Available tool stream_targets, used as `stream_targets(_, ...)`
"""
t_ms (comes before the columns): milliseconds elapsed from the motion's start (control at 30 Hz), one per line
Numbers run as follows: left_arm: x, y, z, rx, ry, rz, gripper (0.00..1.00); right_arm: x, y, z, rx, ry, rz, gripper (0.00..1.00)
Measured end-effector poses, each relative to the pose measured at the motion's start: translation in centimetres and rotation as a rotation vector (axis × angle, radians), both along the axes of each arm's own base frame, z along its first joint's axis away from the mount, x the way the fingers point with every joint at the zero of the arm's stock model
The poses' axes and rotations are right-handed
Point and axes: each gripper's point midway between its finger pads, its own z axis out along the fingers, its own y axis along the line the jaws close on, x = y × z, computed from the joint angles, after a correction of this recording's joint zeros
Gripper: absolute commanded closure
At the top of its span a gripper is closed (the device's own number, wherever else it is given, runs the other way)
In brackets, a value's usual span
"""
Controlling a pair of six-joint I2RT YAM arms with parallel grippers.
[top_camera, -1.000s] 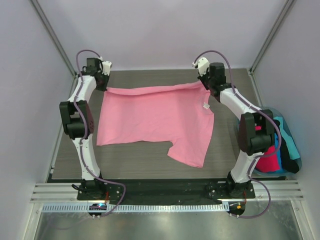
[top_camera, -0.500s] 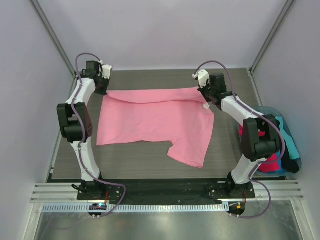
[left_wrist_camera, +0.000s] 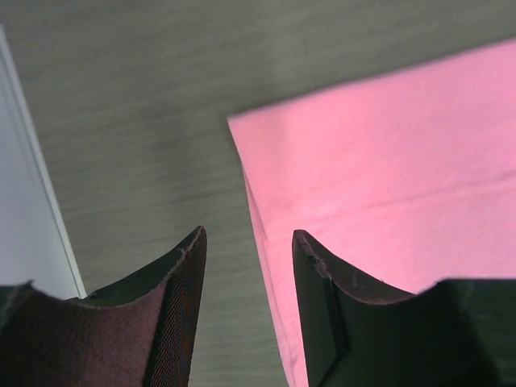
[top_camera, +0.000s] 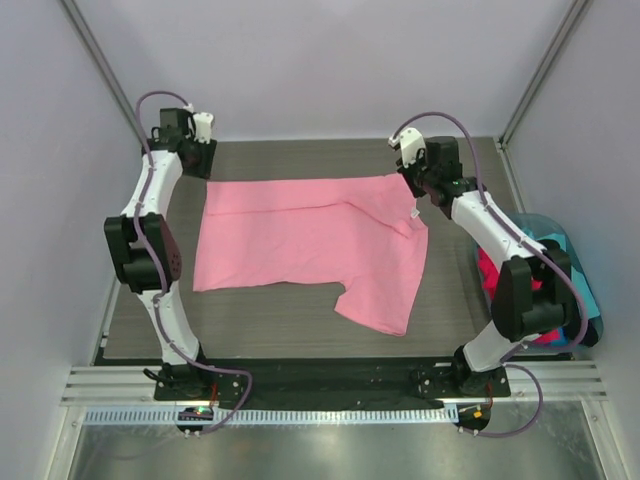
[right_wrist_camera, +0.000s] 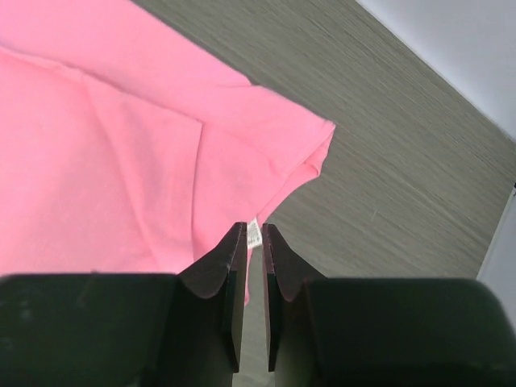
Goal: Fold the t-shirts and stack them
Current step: Fold the tshirt
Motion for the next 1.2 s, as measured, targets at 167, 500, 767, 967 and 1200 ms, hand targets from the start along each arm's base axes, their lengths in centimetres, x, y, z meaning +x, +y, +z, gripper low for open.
stream_targets(167,4.8,-0.4,1.7,-0.034,-0.077,-0.004,0.58,4.3,0.5,-3.9,-0.019,0.054,-0.021,0.83)
stream_targets(500,2.9,-1.6,-7.8,-0.11,0.164,-0.014,0.62,6.9,3.5,-12.0,0.041,0.278,0.061,0.49)
stream_targets(767,2.7,-1.3,-8.0,-0.094,0.171,-0.004,0.62,7.8,5.6,-11.0,0.113,0.277,0.129,0.5)
stream_targets(967,2.4,-1.0,-8.4,-0.082,0.184,0.005,0.62,7.5,5.9,-13.5,0.116,0.335,0.137,0.5)
stream_targets(1200,2.3,-0.8,-8.6,-0.067,0.19,0.011,0.63,8.1,6.2,-15.0,0.124,0.36,0.143,0.73)
